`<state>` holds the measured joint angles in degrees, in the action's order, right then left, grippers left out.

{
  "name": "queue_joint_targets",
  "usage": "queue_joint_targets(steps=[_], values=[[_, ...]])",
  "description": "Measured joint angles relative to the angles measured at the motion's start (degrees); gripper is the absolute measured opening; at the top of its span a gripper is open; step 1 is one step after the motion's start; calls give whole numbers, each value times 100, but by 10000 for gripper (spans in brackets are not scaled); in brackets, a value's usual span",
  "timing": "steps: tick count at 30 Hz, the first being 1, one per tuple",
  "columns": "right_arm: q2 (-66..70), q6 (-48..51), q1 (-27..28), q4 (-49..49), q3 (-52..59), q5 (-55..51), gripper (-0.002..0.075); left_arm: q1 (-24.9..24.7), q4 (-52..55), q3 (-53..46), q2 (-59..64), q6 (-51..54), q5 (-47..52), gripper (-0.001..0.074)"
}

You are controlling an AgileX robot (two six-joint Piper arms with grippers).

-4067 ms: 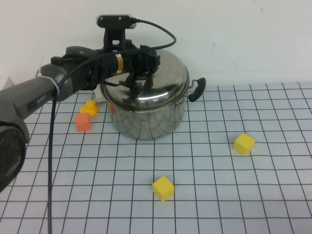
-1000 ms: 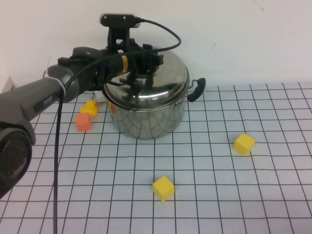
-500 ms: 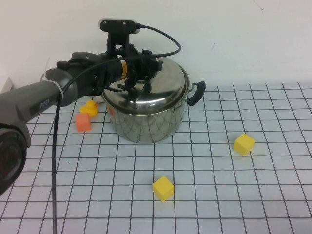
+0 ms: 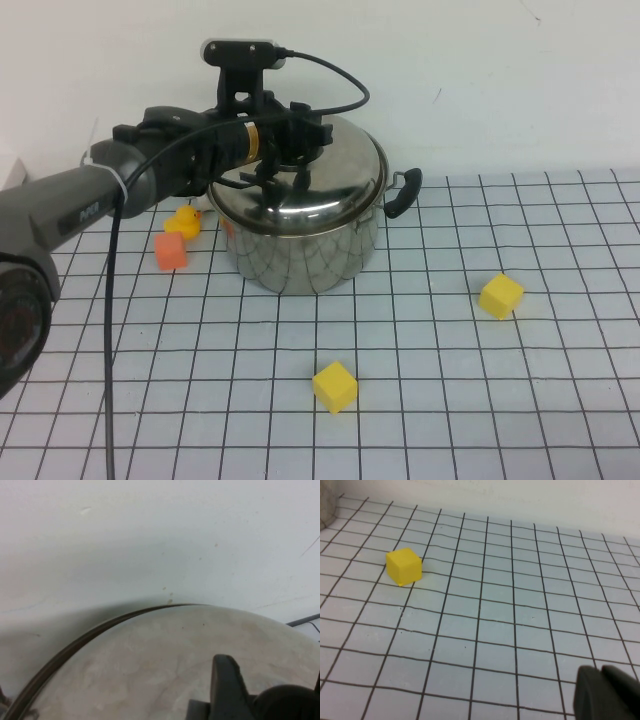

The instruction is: Cover the pot

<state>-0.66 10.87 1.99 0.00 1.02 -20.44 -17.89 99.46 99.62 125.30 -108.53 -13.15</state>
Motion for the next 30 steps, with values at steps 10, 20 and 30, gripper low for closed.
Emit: queue_joint_targets(steps=[10,20,30], values=[[0,0,0,0,0,0,9,0,73,-106,-456,60,330,626],[0,0,0,0,0,0,9,0,73,-834,-2704,705,1196,153],[0,0,0,0,0,0,9,0,-441,-3141,-5271,947,1579,2]])
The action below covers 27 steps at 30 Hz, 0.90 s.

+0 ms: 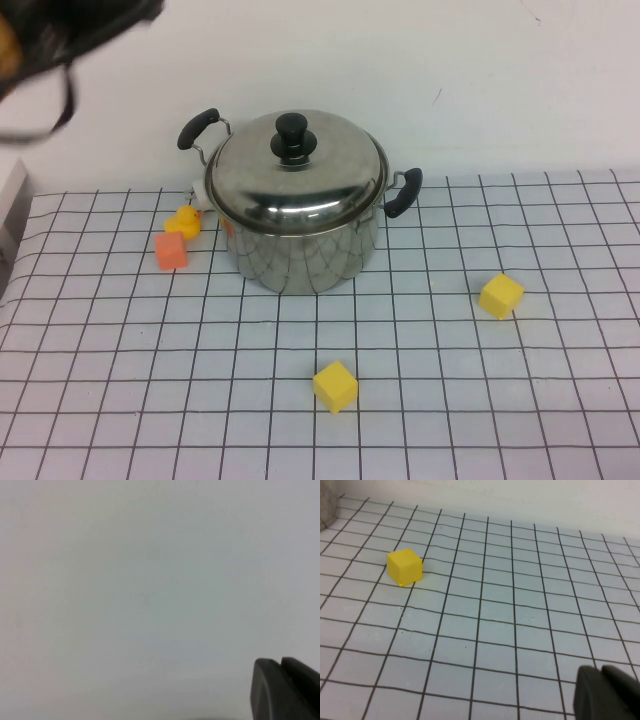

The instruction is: Cover the pot

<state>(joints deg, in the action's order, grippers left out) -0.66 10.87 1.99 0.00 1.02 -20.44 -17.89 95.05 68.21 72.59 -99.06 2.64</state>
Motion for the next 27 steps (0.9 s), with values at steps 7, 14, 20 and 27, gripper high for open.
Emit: queue_joint_targets(steps=[7,14,20,27], values=[[0,0,0,0,0,0,9,0,-468,-2427,-2072,-29,116,0],[0,0,0,0,0,0,9,0,-501,-4523,-3843,-29,114,0],[0,0,0,0,0,0,9,0,-509,-5436,-4784,-29,80,0],[0,0,0,0,0,0,9,0,-509,-5804,-5115,-29,-101,0]])
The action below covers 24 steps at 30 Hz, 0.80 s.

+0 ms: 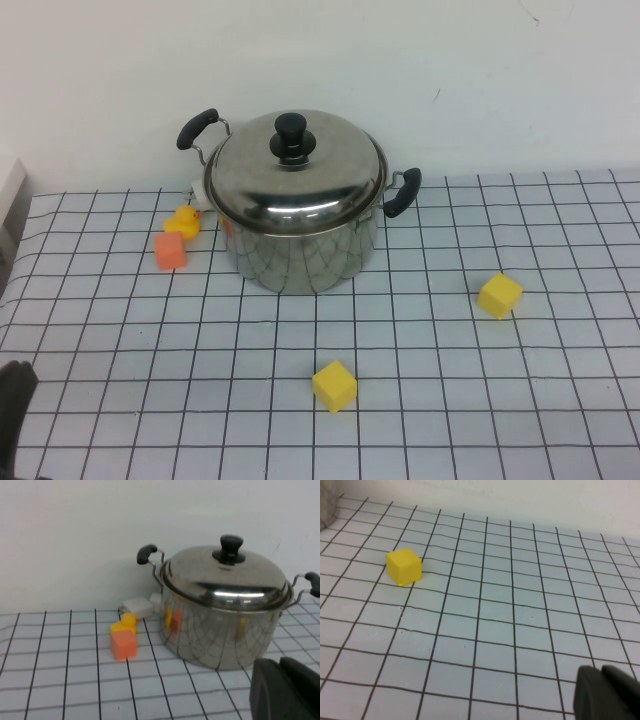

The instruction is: Cover the pot

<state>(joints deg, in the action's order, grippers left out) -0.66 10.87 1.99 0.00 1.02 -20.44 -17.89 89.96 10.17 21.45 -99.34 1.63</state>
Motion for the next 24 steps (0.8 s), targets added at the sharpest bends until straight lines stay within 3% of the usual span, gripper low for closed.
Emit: queue_joint_targets(steps=[14,18,24], values=[[0,0,0,0,0,0,9,0,28,-219,-89,-467,318,0],[0,0,0,0,0,0,9,85,-1262,-219,-318,909,411,0],[0,0,0,0,0,0,9,737,-4369,-219,-771,4233,528,0]])
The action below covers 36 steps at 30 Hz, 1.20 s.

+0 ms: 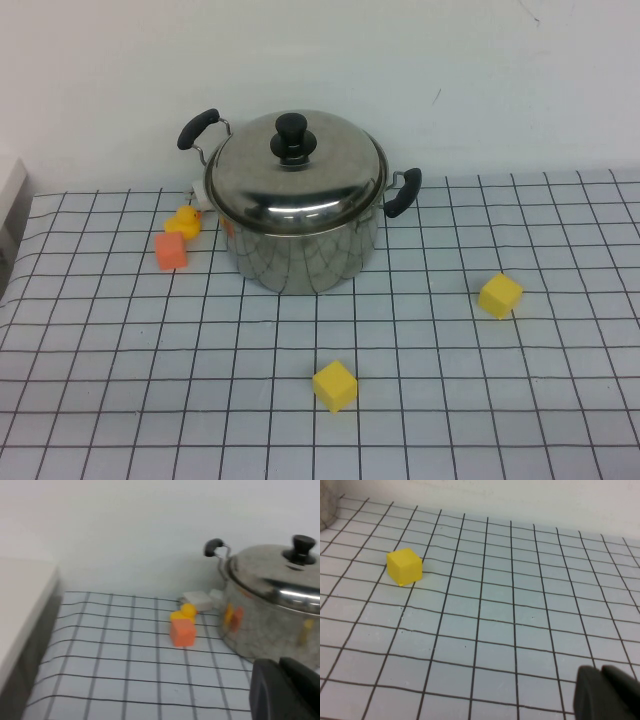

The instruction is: Cover the pot

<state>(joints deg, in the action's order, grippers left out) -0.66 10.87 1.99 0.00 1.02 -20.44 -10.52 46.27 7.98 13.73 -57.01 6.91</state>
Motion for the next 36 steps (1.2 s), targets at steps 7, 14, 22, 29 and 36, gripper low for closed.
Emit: queue_joint_targets(steps=[7,14,22,29,36], values=[[0,0,0,0,0,0,9,606,-2310,-68,-636,2236,102,0],[0,0,0,0,0,0,9,752,-3997,-892,-1036,3773,-21,0],[0,0,0,0,0,0,9,752,-4345,-909,-1418,3838,1092,-1],[0,0,0,0,0,0,9,752,-4688,-899,-1431,4308,1117,-1],[0,0,0,0,0,0,9,752,-4800,-899,-1431,4823,1129,-1]])
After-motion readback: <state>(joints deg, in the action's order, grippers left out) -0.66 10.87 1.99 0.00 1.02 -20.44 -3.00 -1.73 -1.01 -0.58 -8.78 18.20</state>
